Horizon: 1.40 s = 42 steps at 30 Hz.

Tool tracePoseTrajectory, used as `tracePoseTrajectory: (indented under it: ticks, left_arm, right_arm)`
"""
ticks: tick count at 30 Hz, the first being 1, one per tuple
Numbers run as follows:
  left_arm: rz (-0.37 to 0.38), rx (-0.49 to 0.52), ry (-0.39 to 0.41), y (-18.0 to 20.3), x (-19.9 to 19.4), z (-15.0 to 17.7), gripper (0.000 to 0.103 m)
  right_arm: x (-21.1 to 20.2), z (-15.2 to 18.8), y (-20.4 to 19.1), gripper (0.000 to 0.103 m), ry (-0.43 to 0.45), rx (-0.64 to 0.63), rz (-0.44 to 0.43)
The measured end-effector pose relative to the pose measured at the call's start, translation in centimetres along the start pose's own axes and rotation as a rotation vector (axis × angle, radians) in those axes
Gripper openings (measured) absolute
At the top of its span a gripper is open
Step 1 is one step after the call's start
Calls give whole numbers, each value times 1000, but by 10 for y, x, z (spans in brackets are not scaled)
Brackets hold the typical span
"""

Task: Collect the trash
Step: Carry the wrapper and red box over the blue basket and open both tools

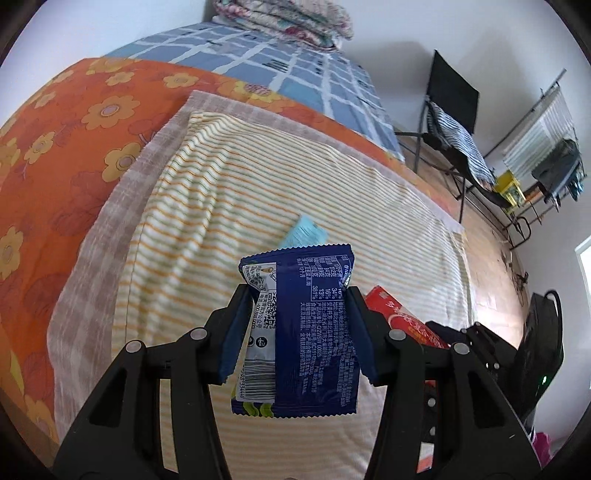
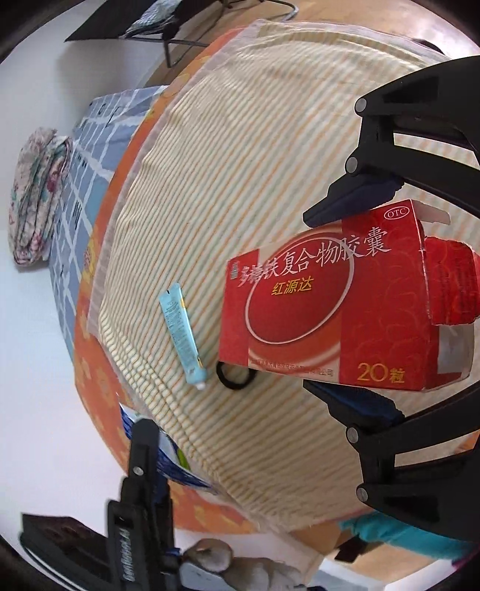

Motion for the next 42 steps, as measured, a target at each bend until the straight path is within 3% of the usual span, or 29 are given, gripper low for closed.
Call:
tracePoseTrajectory:
  ticks: [9,16,26,42]
  left_arm:
    - [67,27,-26,23,-44,53,52]
    - [75,117,-14,44,-77,89,52]
    - [108,132,-14,52,-122,134,52]
    - [132,163,-18,60,-173,202,52]
  right_arm:
    - [-46,31,-7,79,40,57,12]
    - [-84,50,-17,79,74,78,16]
    - [-141,72,-45,78,106,84,-12]
    - [-204,137,-90,78,33,119,-30]
Point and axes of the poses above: each gripper's, at about its wrist camera, not at the fingertips, and x roughly the way its jaws point, y to its right, z to its underside, the point moved 3 cm from there along x, roughly the way its jaws point, and after that the axes turned 15 degrees about y, right-handed, at the moved point
